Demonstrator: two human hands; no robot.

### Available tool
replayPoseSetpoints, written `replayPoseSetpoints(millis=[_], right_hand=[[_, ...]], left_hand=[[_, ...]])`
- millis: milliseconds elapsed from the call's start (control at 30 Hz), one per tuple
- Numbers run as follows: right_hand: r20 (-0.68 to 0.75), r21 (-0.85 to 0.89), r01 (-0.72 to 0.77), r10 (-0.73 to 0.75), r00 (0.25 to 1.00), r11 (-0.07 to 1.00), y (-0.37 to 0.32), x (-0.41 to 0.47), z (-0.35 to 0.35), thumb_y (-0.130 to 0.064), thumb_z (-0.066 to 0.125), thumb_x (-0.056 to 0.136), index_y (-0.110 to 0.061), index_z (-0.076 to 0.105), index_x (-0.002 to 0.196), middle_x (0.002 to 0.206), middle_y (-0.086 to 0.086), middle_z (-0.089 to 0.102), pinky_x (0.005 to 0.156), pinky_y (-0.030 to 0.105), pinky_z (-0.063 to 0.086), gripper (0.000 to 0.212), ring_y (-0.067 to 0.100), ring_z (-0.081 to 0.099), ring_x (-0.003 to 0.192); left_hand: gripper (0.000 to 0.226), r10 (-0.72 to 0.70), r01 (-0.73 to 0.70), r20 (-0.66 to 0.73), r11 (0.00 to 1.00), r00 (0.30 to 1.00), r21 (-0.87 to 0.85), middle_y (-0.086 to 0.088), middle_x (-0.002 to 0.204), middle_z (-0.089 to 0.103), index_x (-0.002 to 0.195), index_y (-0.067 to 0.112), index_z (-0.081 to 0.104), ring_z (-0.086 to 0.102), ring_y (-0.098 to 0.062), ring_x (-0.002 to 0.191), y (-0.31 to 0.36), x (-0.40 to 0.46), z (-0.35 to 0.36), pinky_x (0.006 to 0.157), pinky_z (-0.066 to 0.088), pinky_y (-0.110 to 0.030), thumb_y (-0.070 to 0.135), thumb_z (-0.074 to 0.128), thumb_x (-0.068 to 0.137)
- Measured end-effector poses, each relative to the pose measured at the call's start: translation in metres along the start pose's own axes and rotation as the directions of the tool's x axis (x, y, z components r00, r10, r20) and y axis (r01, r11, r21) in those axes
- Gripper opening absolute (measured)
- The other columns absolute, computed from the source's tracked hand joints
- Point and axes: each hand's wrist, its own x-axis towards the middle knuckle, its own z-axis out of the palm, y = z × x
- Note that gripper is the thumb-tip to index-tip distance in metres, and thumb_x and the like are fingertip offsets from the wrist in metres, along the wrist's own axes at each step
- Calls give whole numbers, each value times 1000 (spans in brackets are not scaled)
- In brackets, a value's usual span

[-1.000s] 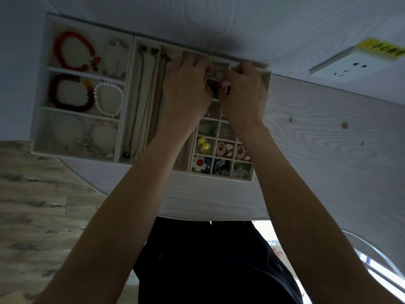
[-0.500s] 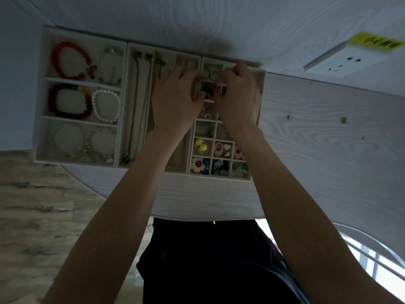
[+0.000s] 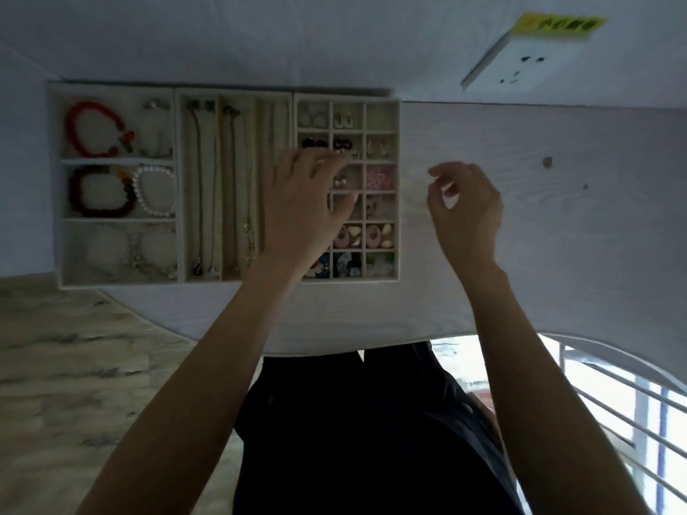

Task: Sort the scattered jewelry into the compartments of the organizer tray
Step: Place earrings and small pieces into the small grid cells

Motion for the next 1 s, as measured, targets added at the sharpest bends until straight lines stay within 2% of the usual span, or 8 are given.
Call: replayPoseSetpoints(millis=[67,167,267,400,567,800,867,1000], right_hand=[[0,-31,-141,141,990,990,25,1,-5,-11,62,81,-11,67,95,87,8,64,67,31,47,15,22,62,75],[50,-36,-280,281,958,959,40,14,-1,-18,68,78,-12,65,104,97,9,62,74,31,45,26,24,60,85],[81,-17,-300,300,950,954,42,26,6,-20,68,80,-11,64,104,101,10,61,73,27,40,26,24,59,88],[73,-27,-293,294,953,956,40,35,10,-19,66,82,-13,67,100,97,8,63,71,20,35,19,21,60,86],[49,53,-191,189,981,980,37,33,10,-13,63,84,-10,68,97,88,6,68,73,33,52,14,19,63,79],[110,53,-86,80,991,995,29,26,11,-10,62,85,-9,66,97,84,4,68,72,35,54,12,14,62,73],[116,92,-37,26,993,995,22,28,9,-13,62,86,-8,68,93,83,5,68,69,32,53,10,12,60,71],[158,188,99,-129,979,977,-20,44,12,-18,59,89,-9,68,88,78,0,65,64,17,47,13,8,56,66]], left_hand=[[40,-16,16,1,1000,1000,25,-3,122,59,124,20,60,48,-27,116,-3,-5,0,98,40,-41,36,62,87],[40,-71,71,-4,992,997,106,-2,124,56,126,23,57,47,-25,117,-14,-8,-6,101,34,-36,37,59,89],[40,-136,138,-30,986,990,97,-7,121,56,125,18,58,48,-28,114,-19,-10,-10,98,33,-34,32,61,88],[37,-149,154,-53,984,987,89,-10,116,58,122,15,60,49,-30,110,-20,-9,-13,96,38,-38,29,62,88],[38,-188,189,-28,980,982,61,-10,117,59,125,15,58,51,-29,111,-18,-9,-13,97,41,-41,25,62,89],[39,-274,275,29,961,961,-16,-6,124,58,130,17,54,48,-25,116,-19,-11,-19,101,38,-38,21,60,91],[39,-259,259,25,966,966,-19,-5,122,59,129,17,55,50,-24,114,-22,-11,-18,100,38,-37,22,60,91],[36,-256,255,2,966,967,-36,-4,119,61,127,16,57,53,-22,110,-24,-11,-15,97,41,-34,23,60,91]])
